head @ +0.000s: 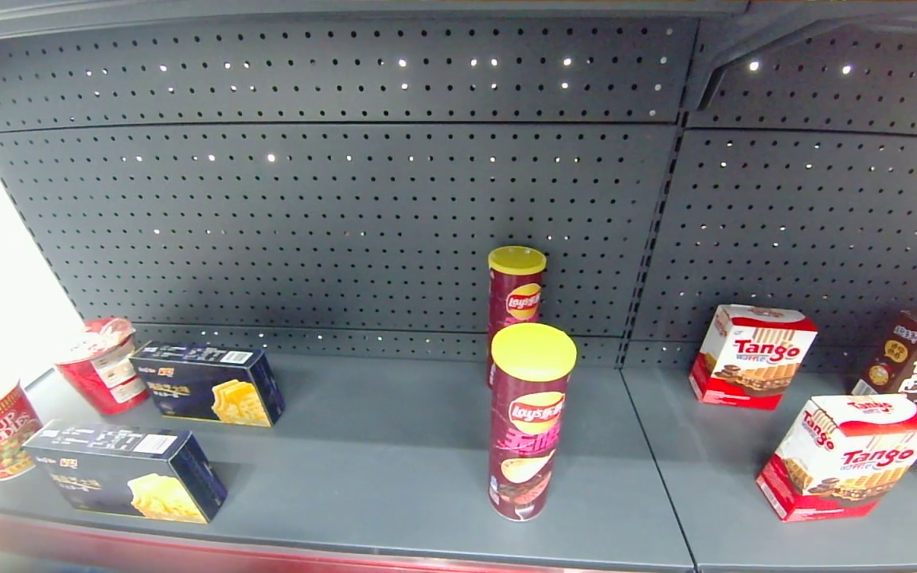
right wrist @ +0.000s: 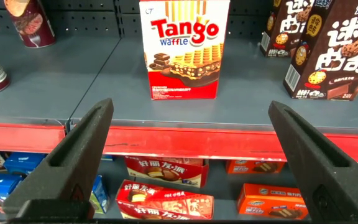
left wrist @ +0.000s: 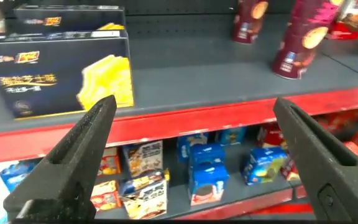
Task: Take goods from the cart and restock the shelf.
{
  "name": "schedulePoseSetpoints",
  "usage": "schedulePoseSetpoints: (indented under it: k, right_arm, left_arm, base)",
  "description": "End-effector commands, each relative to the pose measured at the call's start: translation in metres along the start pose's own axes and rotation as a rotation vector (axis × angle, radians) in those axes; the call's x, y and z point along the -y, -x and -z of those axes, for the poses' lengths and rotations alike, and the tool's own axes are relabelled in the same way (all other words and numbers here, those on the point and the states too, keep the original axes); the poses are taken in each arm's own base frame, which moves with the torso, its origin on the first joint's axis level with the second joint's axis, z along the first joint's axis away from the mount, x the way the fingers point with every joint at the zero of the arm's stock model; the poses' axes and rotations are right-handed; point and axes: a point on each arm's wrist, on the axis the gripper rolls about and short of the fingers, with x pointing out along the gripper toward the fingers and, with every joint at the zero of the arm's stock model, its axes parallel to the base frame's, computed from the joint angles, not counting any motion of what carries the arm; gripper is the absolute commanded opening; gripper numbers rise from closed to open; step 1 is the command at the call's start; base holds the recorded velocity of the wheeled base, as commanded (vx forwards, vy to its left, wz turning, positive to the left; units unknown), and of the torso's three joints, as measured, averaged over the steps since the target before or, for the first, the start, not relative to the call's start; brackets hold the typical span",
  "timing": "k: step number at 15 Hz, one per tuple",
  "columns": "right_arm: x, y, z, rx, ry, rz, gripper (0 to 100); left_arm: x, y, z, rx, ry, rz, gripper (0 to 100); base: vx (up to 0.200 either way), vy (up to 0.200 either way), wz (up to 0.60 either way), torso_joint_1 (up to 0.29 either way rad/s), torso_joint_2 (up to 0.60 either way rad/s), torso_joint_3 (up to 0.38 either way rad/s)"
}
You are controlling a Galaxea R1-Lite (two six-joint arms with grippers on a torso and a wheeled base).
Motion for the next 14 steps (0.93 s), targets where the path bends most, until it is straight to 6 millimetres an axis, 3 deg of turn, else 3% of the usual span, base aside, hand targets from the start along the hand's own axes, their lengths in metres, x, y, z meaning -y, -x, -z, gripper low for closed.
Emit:
schedulePoseSetpoints:
  k: [1,7,9,14]
  right_arm:
    - [0.0000,0.0000,0.0000,0.000,0.001,-0.002,100]
    - [0.0000,0.0000,0.0000,0.000,0.001,-0.002,100]
    - [0.0000,0.0000,0.0000,0.000,0.001,-0.002,100]
    - [0.0000,0.0000,0.0001,-0.002,0.001,-0.002,100]
  left_arm:
    - [-0.0005,0.0002,-0.0004,-0.001,0.005,0.015,100]
    - [-0.0052,0.0004,-0.0004,0.026,0.061,-0.193,100]
    - [-0.0051,0.0003,-0.0003,0.022,0.011,-0.191,100]
    - [-0.0028,-0.0009,0.0025,-0.006,-0.119,0.072,100]
  base:
    - [0.000,0.000,0.00,0.000,0.00,0.000]
    - [0.000,0.000,0.00,0.000,0.00,0.000]
    - [0.000,0.000,0.00,0.000,0.00,0.000]
    - [0.000,0.000,0.00,0.000,0.00,0.000]
